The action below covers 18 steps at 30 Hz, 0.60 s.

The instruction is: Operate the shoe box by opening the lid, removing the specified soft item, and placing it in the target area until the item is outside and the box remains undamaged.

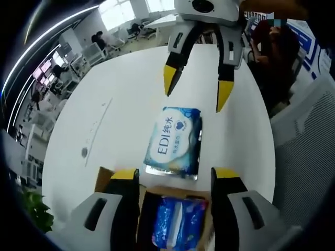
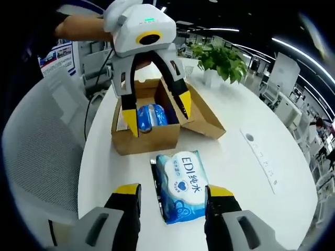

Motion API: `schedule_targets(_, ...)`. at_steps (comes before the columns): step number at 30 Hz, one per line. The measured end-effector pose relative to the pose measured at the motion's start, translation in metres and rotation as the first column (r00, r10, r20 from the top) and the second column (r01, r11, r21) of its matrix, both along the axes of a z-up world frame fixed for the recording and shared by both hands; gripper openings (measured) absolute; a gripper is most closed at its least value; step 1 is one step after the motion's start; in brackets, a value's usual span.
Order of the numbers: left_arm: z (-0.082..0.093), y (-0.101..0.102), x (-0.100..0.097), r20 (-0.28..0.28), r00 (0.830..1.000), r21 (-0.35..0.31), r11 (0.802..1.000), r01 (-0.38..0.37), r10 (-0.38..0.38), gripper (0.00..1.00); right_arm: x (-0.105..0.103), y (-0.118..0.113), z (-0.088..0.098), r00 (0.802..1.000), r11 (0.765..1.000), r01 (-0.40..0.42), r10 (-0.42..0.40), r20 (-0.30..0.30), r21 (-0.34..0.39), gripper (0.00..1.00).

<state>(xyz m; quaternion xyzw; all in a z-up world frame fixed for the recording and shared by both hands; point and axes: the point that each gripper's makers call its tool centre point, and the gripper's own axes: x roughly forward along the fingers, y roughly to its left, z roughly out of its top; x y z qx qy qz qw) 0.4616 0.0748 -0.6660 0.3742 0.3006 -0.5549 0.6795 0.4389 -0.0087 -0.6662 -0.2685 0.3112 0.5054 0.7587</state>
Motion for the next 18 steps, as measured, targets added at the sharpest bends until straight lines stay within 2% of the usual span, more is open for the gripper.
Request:
schedule_targets(10,0.004,0.033,-0.002,-0.020,0.998,-0.022,0.998,-0.052,0.052,0.51,-0.007,0.035,0.015,0.999,0.999,-0.034,0.034,-0.003,-0.005,0.43)
schedule_targets(18,0.003,0.065,-0.004,-0.016,0.997,-0.019,0.997,-0.079,0.079,0.48,-0.006,0.073,0.022,0.995,0.996,-0.091,0.091,0.036,-0.003,0.41)
